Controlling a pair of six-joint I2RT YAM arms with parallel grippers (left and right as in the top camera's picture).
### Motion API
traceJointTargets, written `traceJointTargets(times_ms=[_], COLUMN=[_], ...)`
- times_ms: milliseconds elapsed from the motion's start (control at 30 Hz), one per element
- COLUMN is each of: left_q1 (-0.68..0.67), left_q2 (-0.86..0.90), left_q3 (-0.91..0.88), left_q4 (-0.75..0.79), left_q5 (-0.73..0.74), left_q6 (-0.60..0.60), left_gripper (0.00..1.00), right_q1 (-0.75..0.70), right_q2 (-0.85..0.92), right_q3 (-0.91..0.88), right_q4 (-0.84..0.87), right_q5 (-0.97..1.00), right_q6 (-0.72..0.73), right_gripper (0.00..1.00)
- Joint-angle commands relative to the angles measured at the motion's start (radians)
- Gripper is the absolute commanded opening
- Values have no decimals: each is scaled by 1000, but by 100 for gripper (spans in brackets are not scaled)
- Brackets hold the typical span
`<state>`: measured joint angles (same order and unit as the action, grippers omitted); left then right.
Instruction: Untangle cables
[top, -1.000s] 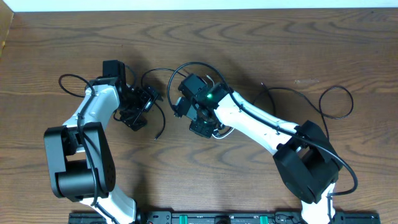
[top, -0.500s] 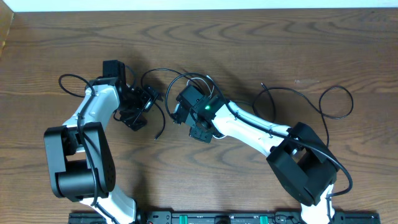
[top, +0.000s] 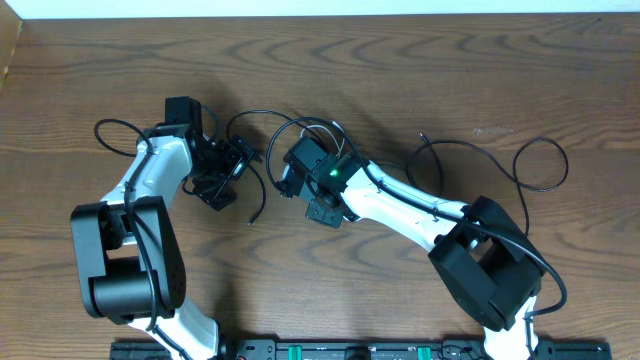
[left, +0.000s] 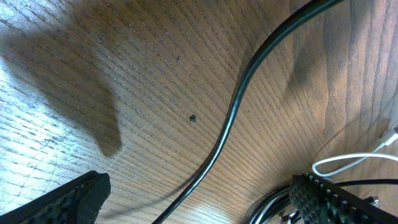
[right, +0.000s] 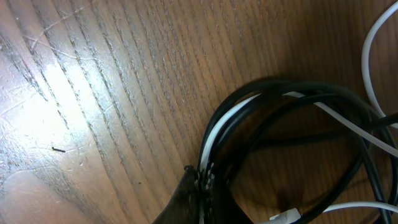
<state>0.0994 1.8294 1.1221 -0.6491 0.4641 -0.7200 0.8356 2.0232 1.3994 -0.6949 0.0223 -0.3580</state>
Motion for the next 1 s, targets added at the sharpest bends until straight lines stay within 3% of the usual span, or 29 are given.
traceJointTargets(times_ms=[0,367,700,967], left_q1=[3,3,3,3], left_q2=[10,10,10,10], left_q3=[-6,-6,-6,-6], left_q4=[-4,-4,-4,-4], left_q5=[-17,-17,-17,-17], left_q6=[9,9,9,9], left_gripper=[98,98,98,98], right_q1=[3,-105,-303,-383], right_q2=[-30,-80,-80,-80], right_q3=[8,8,6,5], right_q4=[-4,3,-20,-38], right_q5=[-18,-301,-674,-712], right_q6=[40,127,146,178], right_gripper=[1,1,1,1])
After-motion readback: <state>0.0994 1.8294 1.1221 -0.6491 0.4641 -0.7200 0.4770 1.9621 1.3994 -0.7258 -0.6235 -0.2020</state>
